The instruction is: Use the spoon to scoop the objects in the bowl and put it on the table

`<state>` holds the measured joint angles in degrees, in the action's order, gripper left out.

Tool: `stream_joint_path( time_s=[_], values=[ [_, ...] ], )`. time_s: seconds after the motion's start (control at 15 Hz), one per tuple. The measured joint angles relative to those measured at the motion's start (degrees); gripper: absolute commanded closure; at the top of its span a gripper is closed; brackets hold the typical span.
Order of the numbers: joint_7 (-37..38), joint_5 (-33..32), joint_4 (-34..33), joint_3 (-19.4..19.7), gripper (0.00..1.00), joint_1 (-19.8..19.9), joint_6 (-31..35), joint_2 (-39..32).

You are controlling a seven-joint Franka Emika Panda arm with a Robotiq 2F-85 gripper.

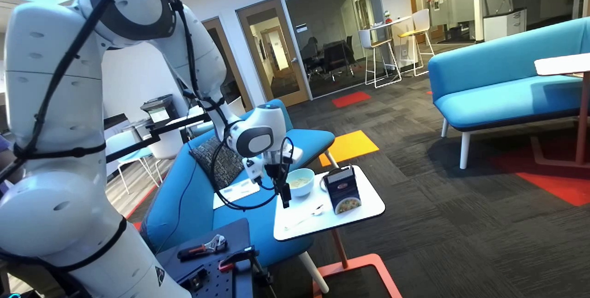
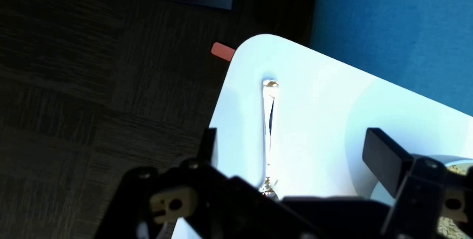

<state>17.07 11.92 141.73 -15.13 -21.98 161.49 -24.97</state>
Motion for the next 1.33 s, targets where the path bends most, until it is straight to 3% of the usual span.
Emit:
stream_joint_path(
  time_s=[0.27,0.67,1.33],
  values=[
    [6.1,-2.8,-0.1,4.8,0.0,-6.9,8.2,-4.9],
    [7.7,-2.4,-2.0,10.5,0.0,-13.6,18.4,-12.8],
    [7.6,-1.0,-8.8,11.5,0.0,-14.9,20.3,-20.1]
  ],
)
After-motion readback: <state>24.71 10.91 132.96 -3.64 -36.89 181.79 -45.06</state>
